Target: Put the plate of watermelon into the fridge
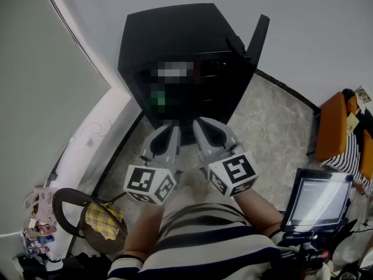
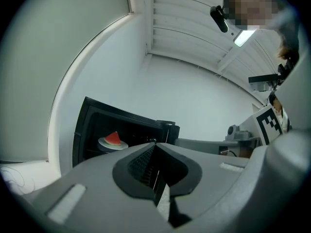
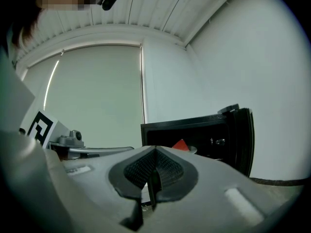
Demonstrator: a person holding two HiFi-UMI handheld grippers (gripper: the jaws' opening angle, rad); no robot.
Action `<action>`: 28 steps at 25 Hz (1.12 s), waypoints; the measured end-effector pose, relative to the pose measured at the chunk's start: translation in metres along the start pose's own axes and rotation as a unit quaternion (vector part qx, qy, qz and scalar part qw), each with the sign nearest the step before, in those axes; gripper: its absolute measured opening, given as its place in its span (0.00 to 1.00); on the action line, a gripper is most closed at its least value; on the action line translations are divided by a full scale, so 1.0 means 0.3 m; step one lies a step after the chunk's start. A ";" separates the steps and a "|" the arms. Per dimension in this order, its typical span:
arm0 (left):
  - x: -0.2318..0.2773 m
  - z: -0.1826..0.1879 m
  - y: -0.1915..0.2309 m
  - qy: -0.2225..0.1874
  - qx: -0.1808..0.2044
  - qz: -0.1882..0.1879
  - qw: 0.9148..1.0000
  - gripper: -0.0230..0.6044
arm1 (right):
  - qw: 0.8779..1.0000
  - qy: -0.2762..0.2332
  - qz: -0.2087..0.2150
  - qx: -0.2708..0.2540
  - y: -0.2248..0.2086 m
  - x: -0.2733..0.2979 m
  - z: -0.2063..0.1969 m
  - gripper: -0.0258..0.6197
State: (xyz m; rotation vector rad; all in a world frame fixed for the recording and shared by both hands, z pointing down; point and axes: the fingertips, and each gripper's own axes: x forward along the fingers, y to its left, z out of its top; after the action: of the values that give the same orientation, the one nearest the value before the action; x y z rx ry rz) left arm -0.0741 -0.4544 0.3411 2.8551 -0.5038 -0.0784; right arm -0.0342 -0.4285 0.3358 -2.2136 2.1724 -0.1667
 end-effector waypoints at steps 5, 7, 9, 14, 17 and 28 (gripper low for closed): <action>-0.049 -0.044 0.015 0.014 -0.004 -0.004 1.000 0.04 | 1.000 0.009 -0.012 0.005 0.047 -0.011 -0.052 0.04; -0.064 -0.053 0.016 0.016 -0.004 -0.007 1.000 0.04 | 1.000 0.013 -0.017 0.003 0.061 -0.013 -0.066 0.04; -0.072 -0.054 0.023 0.014 -0.004 -0.008 1.000 0.04 | 1.000 0.012 -0.020 0.000 0.073 -0.016 -0.069 0.04; -0.085 -0.073 0.029 0.015 -0.002 -0.006 1.000 0.04 | 1.000 0.011 -0.021 -0.003 0.093 -0.033 -0.087 0.04; -0.093 -0.082 0.032 0.015 -0.002 0.002 1.000 0.04 | 1.000 0.014 -0.014 -0.007 0.103 -0.041 -0.096 0.04; -0.134 -0.137 -0.099 0.023 -0.011 0.031 0.999 0.04 | 0.999 0.039 0.001 -0.007 0.086 -0.187 -0.141 0.04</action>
State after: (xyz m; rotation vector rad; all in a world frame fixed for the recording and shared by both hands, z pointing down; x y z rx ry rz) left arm -0.0981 -0.4042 0.3740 2.8116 -0.5770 -0.0077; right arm -0.0651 -0.3709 0.3723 -2.2494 2.2196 -0.2423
